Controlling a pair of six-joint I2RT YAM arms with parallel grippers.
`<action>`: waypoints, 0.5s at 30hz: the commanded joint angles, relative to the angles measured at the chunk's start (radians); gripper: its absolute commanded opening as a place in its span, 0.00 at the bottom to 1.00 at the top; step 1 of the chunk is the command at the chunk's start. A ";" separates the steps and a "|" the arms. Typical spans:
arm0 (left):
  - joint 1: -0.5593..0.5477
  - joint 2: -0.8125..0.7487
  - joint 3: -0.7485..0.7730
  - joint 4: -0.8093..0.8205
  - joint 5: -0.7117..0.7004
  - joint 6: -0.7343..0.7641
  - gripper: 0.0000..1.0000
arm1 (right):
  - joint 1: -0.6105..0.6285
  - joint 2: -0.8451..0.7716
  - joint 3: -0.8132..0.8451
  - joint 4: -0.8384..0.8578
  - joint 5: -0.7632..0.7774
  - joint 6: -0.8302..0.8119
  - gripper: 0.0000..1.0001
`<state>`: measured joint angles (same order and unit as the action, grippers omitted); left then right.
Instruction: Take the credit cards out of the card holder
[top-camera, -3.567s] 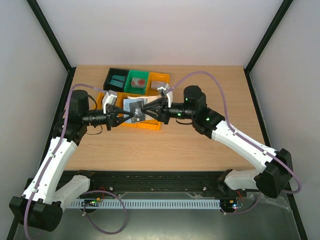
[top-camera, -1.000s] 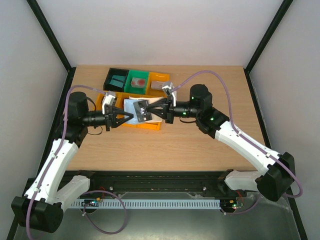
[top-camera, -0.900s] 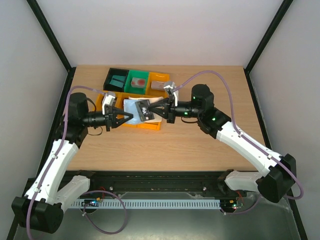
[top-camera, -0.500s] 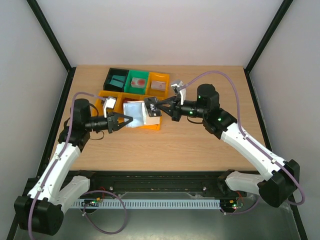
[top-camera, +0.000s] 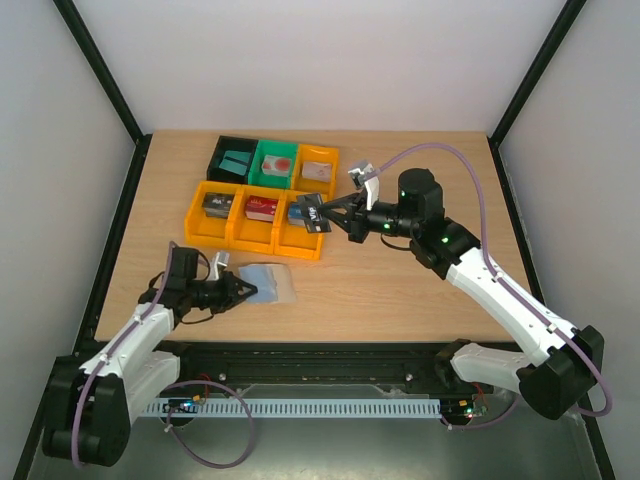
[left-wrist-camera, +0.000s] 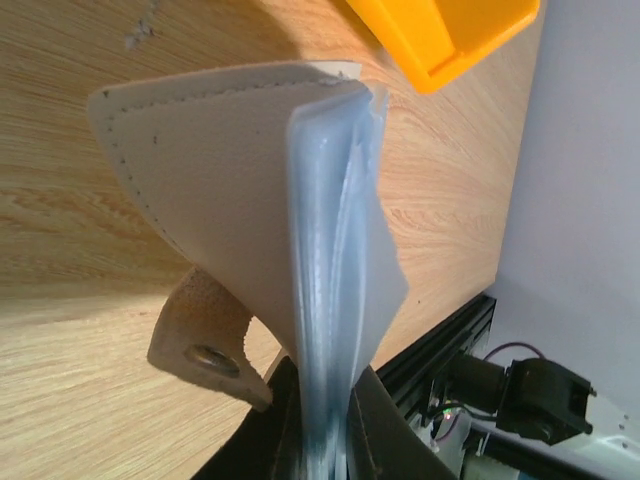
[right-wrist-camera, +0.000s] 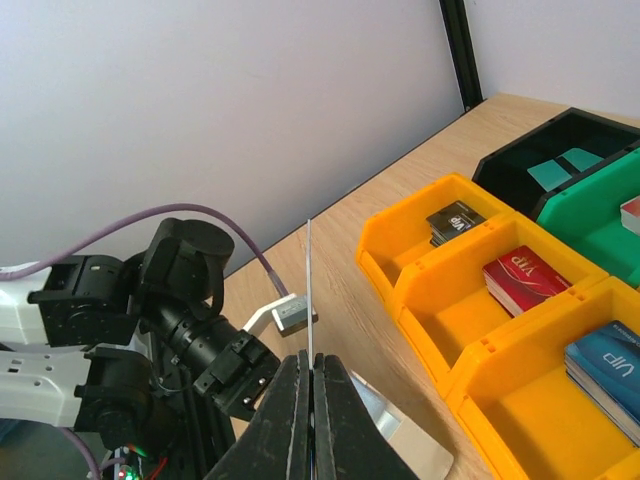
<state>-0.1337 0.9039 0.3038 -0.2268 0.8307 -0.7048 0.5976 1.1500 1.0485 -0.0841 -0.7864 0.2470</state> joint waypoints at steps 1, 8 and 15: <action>0.019 0.006 0.005 0.015 -0.034 -0.069 0.02 | -0.002 -0.015 0.004 -0.010 0.000 -0.012 0.02; 0.083 0.004 -0.008 -0.102 -0.158 -0.059 0.31 | -0.002 -0.024 0.005 -0.021 -0.002 -0.021 0.02; 0.167 -0.040 0.078 -0.231 -0.348 -0.050 0.72 | -0.002 -0.030 0.007 -0.032 0.005 -0.020 0.02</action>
<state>-0.0143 0.8982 0.3157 -0.3531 0.6117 -0.7494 0.5976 1.1496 1.0485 -0.1024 -0.7864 0.2398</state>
